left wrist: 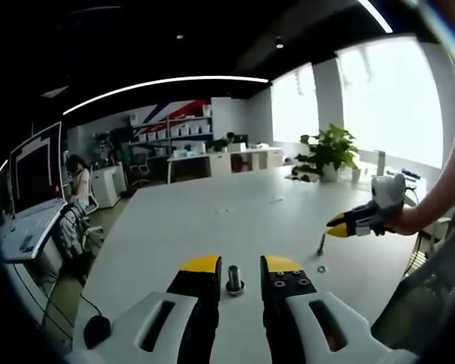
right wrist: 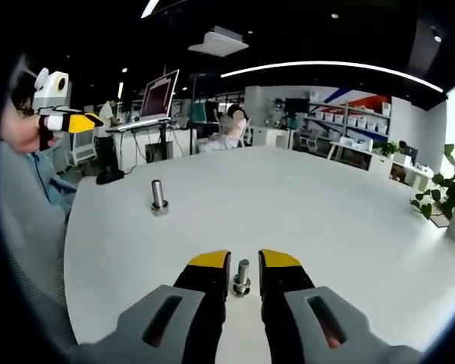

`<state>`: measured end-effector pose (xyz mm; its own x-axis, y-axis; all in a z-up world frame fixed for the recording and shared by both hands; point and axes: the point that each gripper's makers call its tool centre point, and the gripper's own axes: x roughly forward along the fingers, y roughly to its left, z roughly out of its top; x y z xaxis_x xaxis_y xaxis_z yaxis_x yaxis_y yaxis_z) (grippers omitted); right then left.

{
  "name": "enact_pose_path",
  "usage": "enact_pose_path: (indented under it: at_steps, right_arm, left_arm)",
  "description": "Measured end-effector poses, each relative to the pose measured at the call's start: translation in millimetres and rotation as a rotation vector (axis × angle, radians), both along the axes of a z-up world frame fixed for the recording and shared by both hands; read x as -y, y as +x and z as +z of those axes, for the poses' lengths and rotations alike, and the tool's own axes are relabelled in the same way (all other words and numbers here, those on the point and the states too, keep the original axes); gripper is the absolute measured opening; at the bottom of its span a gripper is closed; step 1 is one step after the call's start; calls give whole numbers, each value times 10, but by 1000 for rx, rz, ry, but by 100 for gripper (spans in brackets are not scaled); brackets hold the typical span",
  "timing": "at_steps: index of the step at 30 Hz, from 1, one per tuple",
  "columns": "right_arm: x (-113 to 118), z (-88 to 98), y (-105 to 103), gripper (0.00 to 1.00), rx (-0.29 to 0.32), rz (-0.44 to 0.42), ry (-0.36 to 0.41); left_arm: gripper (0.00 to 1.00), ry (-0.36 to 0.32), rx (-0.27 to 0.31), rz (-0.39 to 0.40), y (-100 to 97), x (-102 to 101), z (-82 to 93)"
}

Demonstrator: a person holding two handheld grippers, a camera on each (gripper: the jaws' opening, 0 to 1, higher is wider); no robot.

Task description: Place the washer onto the threaded stud by aligning its center hole with the stud, sliding it down to the base, and recovering from edge contact or off-axis alignment until the washer reaches the visible bottom stop.

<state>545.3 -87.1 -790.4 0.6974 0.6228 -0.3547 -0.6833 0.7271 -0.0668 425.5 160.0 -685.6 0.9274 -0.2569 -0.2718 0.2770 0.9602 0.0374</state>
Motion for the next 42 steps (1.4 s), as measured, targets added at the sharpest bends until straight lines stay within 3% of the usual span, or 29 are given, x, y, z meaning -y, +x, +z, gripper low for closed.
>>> enact_pose_path:
  at_steps: [27,42]
  right_arm:
    - [302,372,-309,21,25,-54,10]
    - [305,558,-461,25,45,-61,39]
  left_arm:
    - [19,-41,80,18,22,-70,216]
    - [19,-50,107,31,13,-89,288]
